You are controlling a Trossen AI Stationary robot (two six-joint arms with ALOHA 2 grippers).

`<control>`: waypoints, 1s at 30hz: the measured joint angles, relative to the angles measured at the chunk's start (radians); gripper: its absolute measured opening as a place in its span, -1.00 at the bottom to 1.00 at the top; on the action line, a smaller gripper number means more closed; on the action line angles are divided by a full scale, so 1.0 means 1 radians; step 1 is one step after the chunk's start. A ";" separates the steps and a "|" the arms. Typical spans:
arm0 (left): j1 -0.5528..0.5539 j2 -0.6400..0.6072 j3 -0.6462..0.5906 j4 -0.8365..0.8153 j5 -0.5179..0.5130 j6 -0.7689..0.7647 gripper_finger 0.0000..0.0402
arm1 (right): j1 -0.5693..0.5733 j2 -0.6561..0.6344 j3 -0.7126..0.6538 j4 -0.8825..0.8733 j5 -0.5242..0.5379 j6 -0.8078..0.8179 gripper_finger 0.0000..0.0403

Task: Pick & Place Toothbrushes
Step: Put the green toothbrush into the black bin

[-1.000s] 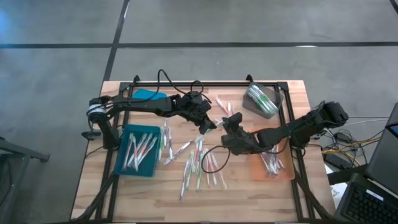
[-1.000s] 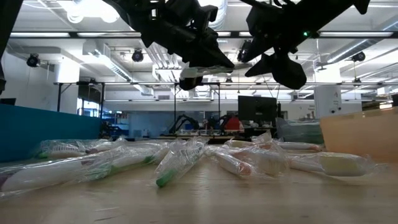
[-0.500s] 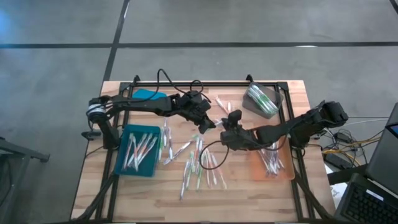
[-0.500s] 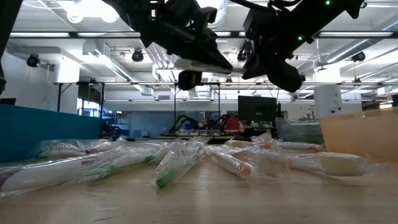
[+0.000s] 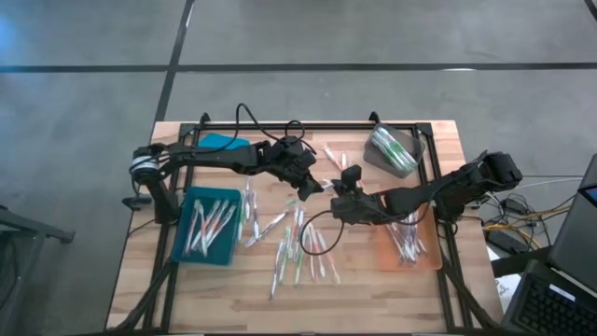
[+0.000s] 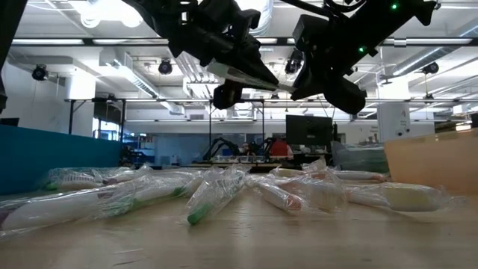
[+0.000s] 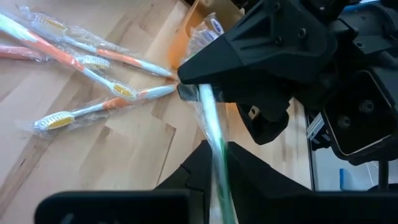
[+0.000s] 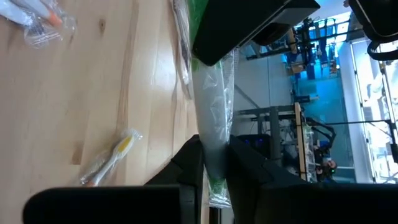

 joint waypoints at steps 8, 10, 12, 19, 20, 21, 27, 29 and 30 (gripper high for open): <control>-0.001 0.000 0.000 0.008 0.001 0.031 -0.70 | 0.000 0.000 0.000 0.005 -0.003 0.002 -0.81; -0.002 0.000 0.000 0.013 -0.019 0.044 -0.66 | 0.000 0.000 0.000 0.009 -0.005 0.003 -0.81; -0.002 0.000 0.000 0.015 -0.039 0.060 -0.61 | -0.001 0.000 0.000 0.010 -0.006 0.002 -0.82; -0.002 0.000 0.001 0.011 -0.083 0.085 -0.20 | -0.001 0.000 0.000 0.009 -0.009 0.002 -0.81; -0.002 0.000 0.001 0.010 -0.092 0.085 -0.13 | -0.001 0.000 0.000 0.008 -0.009 0.002 -0.81; -0.002 0.000 0.001 0.011 -0.100 0.085 -0.07 | -0.001 0.000 0.000 0.008 -0.009 0.002 -0.81; -0.001 0.001 0.001 0.029 -0.135 0.097 0.12 | 0.000 0.000 0.000 0.004 -0.008 0.003 -0.82; -0.001 0.001 0.001 0.038 -0.135 0.113 0.13 | 0.000 0.000 0.000 0.002 -0.007 0.011 -0.81; -0.001 0.001 0.001 0.038 -0.135 0.118 0.13 | 0.000 0.000 0.000 0.002 -0.007 0.012 -0.80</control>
